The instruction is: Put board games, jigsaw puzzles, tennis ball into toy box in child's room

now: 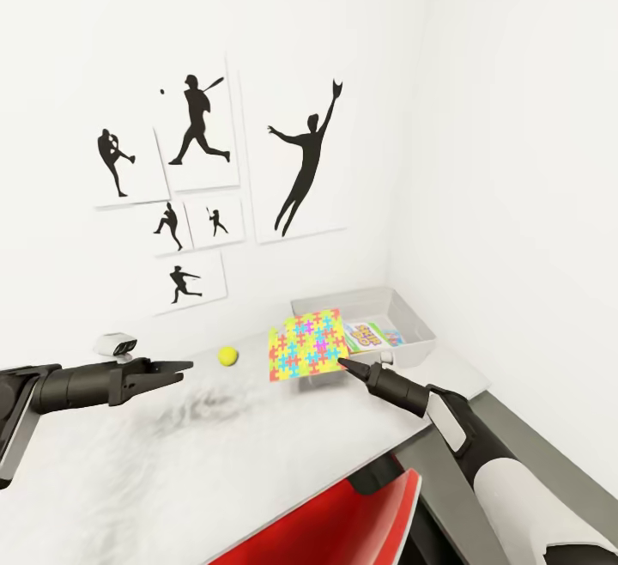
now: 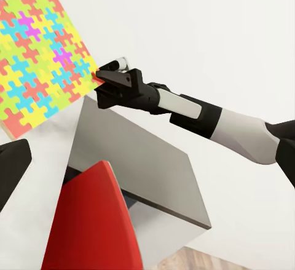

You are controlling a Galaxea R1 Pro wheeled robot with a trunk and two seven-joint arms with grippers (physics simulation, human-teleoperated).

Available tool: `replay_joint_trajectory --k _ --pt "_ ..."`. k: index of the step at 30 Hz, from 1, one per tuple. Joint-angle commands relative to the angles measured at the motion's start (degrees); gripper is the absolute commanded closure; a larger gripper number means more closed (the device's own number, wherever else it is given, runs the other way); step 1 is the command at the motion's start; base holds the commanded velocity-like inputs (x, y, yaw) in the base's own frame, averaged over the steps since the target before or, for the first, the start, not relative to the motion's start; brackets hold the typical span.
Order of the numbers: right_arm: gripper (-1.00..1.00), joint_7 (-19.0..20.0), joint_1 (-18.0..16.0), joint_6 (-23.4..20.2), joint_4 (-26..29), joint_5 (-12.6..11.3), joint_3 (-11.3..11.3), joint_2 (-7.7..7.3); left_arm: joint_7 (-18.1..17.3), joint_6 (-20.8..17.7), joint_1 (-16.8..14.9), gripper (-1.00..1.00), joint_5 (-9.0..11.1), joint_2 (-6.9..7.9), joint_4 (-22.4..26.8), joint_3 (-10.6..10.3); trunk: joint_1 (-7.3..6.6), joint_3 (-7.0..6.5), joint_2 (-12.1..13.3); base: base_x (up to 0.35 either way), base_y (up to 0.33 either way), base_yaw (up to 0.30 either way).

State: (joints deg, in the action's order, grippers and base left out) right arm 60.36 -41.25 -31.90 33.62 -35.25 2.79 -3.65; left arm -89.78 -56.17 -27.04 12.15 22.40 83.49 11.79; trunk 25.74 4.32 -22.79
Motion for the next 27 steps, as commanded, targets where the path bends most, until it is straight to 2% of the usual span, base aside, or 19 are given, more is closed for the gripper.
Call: replay_joint_trajectory --k 1,9,27 --pt "1.0 -0.03 -0.06 -0.28 0.01 -0.64 0.29 -0.07 -0.22 -0.61 -0.04 -1.0 -0.03 0.02 0.01 -0.01 0.04 0.13 -0.13 0.026 0.0 0.0" --pt "1.0 -0.08 -0.06 1.8 -0.04 -0.7 0.29 -0.13 -0.22 -0.6 -0.03 -1.0 -0.1 -0.02 0.01 0.04 0.04 0.13 -0.13 0.1 0.0 0.0" --pt "1.0 -0.26 -0.06 1.83 -0.05 -0.7 0.2 -0.21 -0.22 -0.63 -0.03 -1.0 -0.1 -0.05 0.01 0.07 0.04 0.13 -0.13 0.055 0.0 0.0"
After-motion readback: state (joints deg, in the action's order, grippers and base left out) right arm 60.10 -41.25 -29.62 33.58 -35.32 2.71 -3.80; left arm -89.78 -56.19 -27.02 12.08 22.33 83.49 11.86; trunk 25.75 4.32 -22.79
